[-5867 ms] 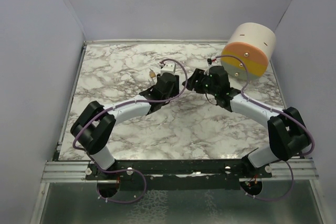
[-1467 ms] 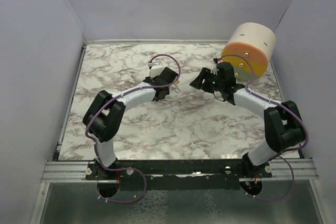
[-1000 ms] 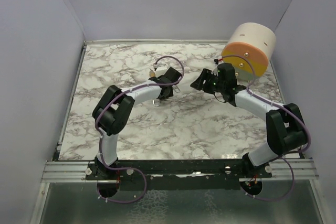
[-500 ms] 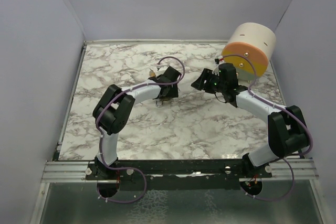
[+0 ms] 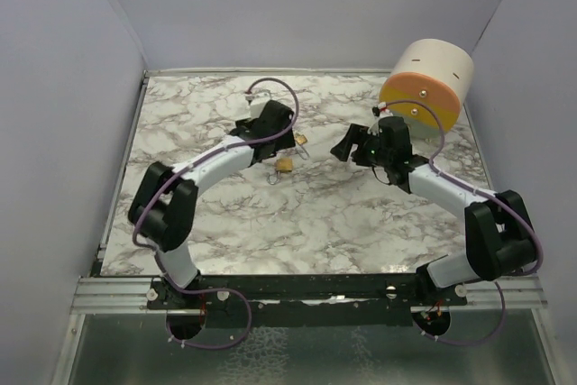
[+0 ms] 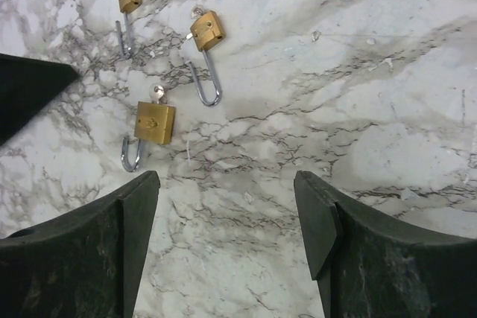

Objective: Unlock with the key

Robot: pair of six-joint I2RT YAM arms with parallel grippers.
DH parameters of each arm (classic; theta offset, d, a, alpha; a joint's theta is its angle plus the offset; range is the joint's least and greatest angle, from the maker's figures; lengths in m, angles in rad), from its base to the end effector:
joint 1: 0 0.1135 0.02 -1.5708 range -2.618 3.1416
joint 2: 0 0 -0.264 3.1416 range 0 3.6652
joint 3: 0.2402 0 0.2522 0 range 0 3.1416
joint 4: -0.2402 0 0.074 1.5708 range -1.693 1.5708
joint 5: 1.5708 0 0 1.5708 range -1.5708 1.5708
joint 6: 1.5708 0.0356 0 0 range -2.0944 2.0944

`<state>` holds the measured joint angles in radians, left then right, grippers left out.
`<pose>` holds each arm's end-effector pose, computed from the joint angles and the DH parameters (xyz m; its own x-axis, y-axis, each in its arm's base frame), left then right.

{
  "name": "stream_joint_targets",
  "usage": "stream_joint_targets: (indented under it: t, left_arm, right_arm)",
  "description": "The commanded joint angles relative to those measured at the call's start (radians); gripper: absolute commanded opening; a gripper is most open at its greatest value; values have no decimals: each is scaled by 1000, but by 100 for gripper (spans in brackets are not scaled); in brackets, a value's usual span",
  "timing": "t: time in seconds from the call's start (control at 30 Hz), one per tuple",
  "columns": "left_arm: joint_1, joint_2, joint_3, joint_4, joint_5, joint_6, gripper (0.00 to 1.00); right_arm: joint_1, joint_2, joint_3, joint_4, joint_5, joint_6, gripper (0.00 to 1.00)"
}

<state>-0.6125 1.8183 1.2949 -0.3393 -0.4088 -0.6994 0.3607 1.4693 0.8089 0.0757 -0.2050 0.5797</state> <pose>0.3323 -0.2162 0.2180 -0.6790 -0.2448 -0.6921 -0.1583 0.9694 -0.1876 0.2915 0.1177 0.2132 -0.7083 0.3060 -0.6361 -0.1391 0.8230 0.5508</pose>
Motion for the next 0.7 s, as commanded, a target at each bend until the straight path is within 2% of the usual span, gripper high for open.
stream_joint_targets:
  t: [0.0,0.13,0.23,0.4,0.67]
  left_arm:
    - [122,-234,-108,62,-135,-50,99]
    - [219,-372,-284,159,-85,-13,99]
    - [251,-448,-362,187,-71,9,99]
    - [259,-512,-406,146,-105,10,99]
    - [260,-640,-491,235,-135,10,99]
  right_arm:
    - [3,-41,-1,-3,138,-39,76]
    - [1,11,75,-143,173,-70,77]
    - [1,21,78,-151,170,-73,78]
    - [1,45,105,-180,166,-49,78]
    - [1,61,142,-220,180,-35,77]
